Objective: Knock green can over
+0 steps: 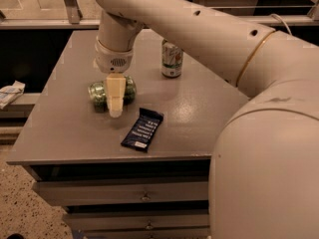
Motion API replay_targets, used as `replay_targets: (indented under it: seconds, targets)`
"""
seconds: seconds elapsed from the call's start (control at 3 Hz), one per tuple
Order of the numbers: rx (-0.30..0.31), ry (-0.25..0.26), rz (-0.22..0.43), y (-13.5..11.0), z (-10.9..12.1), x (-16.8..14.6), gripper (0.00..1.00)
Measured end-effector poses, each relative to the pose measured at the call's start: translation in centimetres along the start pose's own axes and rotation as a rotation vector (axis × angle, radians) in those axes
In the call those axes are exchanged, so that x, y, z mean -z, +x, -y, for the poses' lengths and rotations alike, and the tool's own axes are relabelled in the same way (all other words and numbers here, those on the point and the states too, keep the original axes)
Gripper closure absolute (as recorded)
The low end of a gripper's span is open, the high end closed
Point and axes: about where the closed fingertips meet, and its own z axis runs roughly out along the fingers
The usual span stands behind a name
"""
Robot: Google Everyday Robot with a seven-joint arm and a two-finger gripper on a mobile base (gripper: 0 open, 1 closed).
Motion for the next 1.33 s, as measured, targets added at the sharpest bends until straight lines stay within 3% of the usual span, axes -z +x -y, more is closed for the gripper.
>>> replay_targets:
  seconds: [0.33,0.67,1.33]
  targets:
    - [0.0,0.0,-0.001,0.0,0.0,0.1,0.0]
    - [-0.076,0.06,0.137,2.0,-1.3,2.6,0.0]
    - [-0.144,0.265,0.513,3.9,-5.2,7.7,0.0]
